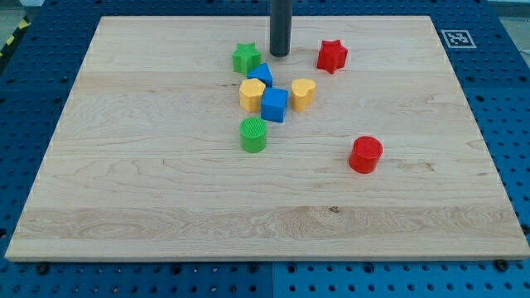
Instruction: Push the green star to the top right
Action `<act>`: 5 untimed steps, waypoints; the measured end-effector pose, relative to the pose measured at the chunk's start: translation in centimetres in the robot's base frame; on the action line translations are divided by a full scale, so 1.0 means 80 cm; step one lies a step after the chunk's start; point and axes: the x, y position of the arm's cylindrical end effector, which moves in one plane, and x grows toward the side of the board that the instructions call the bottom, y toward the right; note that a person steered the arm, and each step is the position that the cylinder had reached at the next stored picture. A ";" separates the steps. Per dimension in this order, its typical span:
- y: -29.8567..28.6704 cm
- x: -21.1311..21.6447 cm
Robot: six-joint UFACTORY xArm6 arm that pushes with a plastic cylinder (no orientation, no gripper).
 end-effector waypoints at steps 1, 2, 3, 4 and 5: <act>0.000 -0.001; -0.006 -0.003; -0.075 -0.003; -0.136 -0.003; -0.146 0.006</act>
